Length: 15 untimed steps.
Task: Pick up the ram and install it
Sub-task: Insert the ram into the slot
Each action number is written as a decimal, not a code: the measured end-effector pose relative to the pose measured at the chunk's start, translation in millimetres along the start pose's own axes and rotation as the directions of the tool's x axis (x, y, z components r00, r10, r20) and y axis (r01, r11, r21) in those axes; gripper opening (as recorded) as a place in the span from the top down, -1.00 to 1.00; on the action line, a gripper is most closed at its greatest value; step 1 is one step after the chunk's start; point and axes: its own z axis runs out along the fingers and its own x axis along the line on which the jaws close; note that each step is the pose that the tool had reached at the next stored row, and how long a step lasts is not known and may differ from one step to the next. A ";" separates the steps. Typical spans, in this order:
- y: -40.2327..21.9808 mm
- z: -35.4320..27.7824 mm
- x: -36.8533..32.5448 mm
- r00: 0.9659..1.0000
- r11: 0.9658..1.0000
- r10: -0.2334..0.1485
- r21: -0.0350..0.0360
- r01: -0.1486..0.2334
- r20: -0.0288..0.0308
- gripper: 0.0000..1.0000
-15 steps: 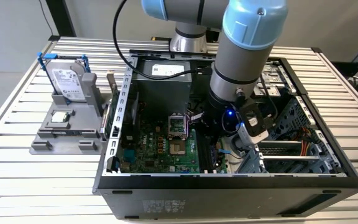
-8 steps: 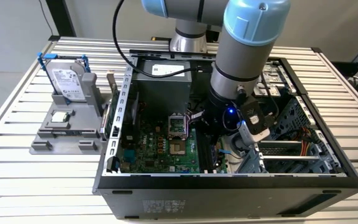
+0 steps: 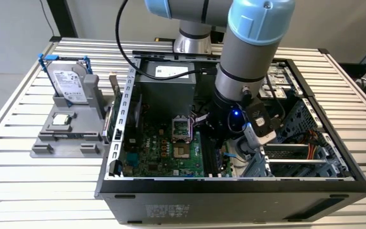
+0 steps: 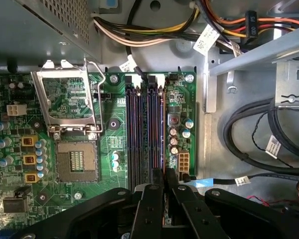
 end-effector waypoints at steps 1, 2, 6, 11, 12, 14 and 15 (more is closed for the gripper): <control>0.7 0.6 0.1 1.000 1.000 0.000 0.000 0.000 0.000 1.00; 1.4 1.2 0.0 1.000 1.000 0.000 0.000 0.000 0.000 1.00; 2.5 2.9 0.1 1.000 1.000 0.000 0.000 0.000 0.000 1.00; 2.9 5.7 0.2 1.000 1.000 0.000 0.000 0.000 0.000 1.00; 2.9 6.1 0.2 1.000 1.000 0.000 0.000 0.000 0.000 1.00; 2.8 6.2 0.2 1.000 1.000 0.000 0.000 0.000 0.000 1.00; 2.9 6.2 0.2 1.000 1.000 0.000 0.000 0.000 0.000 1.00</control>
